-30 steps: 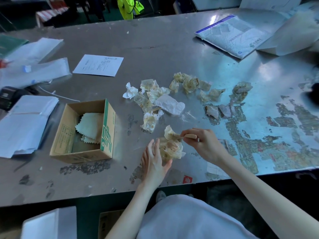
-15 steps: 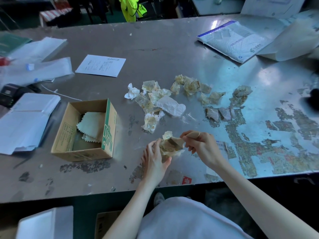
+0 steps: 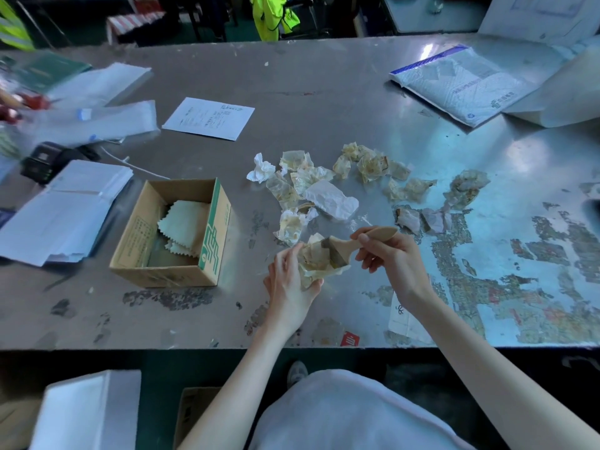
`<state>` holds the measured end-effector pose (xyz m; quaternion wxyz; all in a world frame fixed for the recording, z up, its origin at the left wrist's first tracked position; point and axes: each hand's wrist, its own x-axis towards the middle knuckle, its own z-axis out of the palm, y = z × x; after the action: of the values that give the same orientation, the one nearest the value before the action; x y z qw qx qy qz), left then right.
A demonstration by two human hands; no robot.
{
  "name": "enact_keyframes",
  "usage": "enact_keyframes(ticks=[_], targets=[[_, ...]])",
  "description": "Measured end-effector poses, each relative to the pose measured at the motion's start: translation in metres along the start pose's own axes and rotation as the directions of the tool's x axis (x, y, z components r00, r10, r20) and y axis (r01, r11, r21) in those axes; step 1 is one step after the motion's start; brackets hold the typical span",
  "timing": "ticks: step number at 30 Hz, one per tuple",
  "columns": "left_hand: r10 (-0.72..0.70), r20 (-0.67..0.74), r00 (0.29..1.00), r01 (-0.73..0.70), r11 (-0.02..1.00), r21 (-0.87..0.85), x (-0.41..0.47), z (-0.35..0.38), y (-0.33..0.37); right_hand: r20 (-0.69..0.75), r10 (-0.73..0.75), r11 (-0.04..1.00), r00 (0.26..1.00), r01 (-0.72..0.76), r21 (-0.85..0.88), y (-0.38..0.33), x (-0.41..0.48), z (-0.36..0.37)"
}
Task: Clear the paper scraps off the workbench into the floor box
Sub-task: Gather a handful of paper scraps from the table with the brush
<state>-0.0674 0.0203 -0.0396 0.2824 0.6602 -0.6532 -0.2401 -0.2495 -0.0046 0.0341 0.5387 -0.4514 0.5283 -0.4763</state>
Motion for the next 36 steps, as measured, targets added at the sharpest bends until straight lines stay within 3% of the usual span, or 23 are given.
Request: enact_keyframes(ticks=[14, 25, 32, 36], targets=[[-0.118, -0.128, 0.985, 0.117, 0.993, -0.013, -0.047, 0.001, 0.018, 0.095, 0.033, 0.998, 0.995, -0.038, 0.047, -0.003, -0.007, 0.003], [-0.402, -0.22, 0.889, 0.388, 0.916, -0.107, -0.11, -0.009, 0.004, 0.318, 0.102, 0.995, 0.943, -0.096, -0.034, 0.009, -0.033, 0.044], [-0.58, -0.298, 0.758, 0.535, 0.815, -0.223, -0.172, -0.02, -0.019, 0.471, 0.154, 0.987, 0.869, -0.115, -0.111, 0.026, -0.065, 0.097], [-0.681, -0.348, 0.644, 0.612, 0.732, -0.3, -0.218, -0.034, -0.038, 0.585, 0.208, 0.977, 0.784, -0.142, -0.158, 0.042, -0.097, 0.135]])
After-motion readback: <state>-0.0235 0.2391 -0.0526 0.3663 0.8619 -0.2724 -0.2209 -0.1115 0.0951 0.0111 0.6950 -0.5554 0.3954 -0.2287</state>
